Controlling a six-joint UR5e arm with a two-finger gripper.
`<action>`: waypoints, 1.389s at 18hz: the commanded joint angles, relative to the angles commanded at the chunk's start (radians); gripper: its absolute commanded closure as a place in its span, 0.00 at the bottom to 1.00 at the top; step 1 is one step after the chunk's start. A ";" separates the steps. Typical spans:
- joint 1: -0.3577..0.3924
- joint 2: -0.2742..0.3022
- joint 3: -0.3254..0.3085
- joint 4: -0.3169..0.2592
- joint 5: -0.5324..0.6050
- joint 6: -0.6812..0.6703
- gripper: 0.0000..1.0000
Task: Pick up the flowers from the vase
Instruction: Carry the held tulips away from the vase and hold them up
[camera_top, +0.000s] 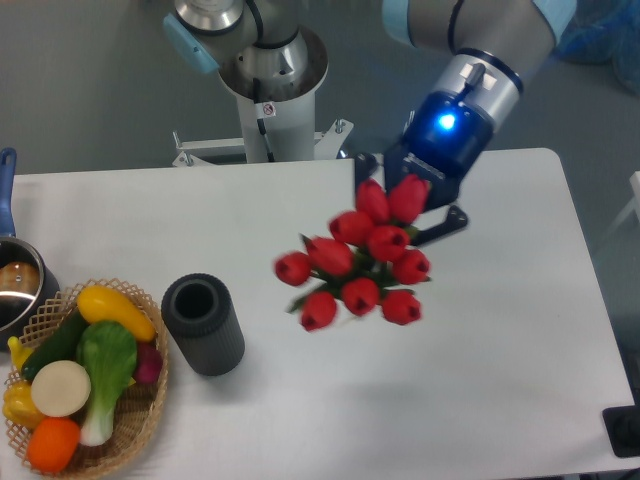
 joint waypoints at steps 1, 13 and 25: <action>0.015 0.002 0.000 -0.002 0.031 0.011 0.81; 0.120 0.002 0.011 -0.009 0.359 0.115 0.86; 0.089 -0.041 0.125 -0.239 0.753 0.322 0.85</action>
